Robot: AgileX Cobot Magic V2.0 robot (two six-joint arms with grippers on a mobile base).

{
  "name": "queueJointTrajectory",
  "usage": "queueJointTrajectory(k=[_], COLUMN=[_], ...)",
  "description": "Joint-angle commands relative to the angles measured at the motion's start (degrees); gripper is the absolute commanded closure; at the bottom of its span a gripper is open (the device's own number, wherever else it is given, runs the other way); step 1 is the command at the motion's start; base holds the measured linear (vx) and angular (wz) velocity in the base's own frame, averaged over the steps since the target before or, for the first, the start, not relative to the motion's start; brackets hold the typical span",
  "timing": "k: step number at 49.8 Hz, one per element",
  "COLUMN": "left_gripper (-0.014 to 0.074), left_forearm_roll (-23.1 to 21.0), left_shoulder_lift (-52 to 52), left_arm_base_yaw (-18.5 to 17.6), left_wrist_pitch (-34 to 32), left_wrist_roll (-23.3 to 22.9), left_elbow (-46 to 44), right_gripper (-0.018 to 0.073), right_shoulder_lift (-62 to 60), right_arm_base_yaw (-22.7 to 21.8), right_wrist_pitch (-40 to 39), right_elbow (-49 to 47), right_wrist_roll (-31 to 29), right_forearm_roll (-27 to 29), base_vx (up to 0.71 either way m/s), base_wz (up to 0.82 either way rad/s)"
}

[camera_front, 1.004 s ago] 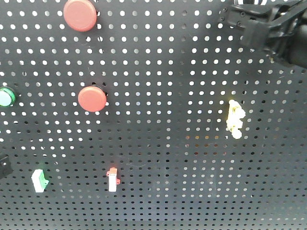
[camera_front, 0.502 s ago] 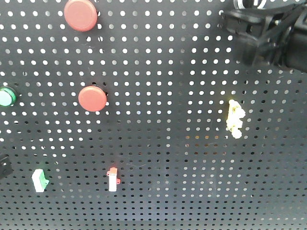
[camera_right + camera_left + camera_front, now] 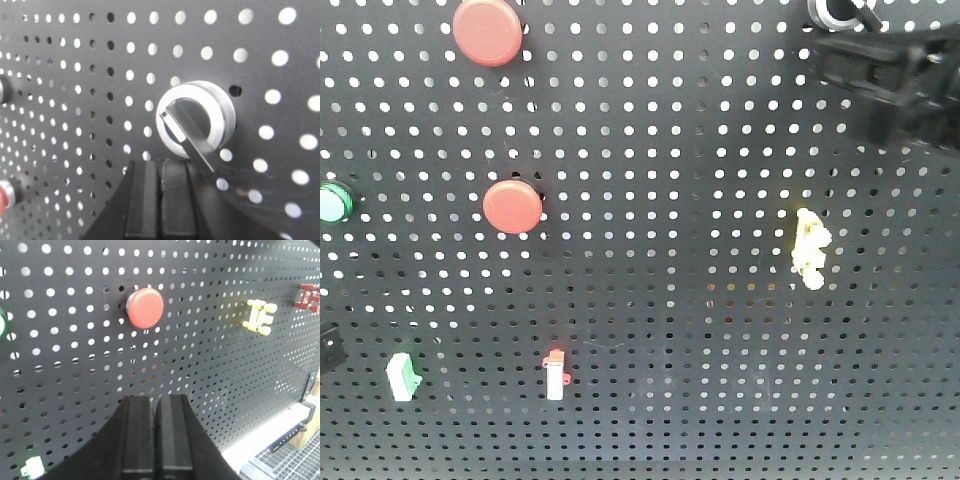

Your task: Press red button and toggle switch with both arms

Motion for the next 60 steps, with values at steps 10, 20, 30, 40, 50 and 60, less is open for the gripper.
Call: queueJointTrajectory(k=[10,20,30,40,50,60], left_gripper=[0.0595,0.0595,0.0595,0.0595,0.0595,0.0595], left_forearm_roll=[3.39,12.61,14.6,14.6,14.6,14.6], left_shoulder_lift=[-0.05,-2.0,-16.48,-22.32,-22.18,-22.18], left_arm_base_yaw=[0.11,0.27,0.27,0.27,0.27,0.27], left_wrist_pitch=[0.13,1.52,0.95,1.39,6.05,7.25], left_wrist_roll=[-1.41,-5.33,-12.16,-12.61,-12.61,-12.61], left_elbow=[-1.57,3.57,21.58,24.51,24.51,24.51], right_gripper=[0.0562,0.0562,0.0562,0.0562,0.0562,0.0562], right_shoulder_lift=[-12.4,-26.74,-51.09,-54.06,-54.06,-54.06], right_arm_base_yaw=[-0.58,-0.58,-0.58,-0.58,-0.38,-0.38], right_wrist_pitch=[-10.19,-11.66,-12.12,-13.41,-10.07,-10.07], right_elbow=[12.47,28.39,49.0,52.94,52.94,52.94], right_wrist_roll=[3.71,3.97,5.48,6.25,6.66,6.59], right_forearm_roll=[-4.82,-6.08,-6.08,-6.08,-5.33,-5.28], base_vx=[0.0,0.0,0.0,0.0,0.0,0.0], base_wz=[0.0,0.0,0.0,0.0,0.0,0.0])
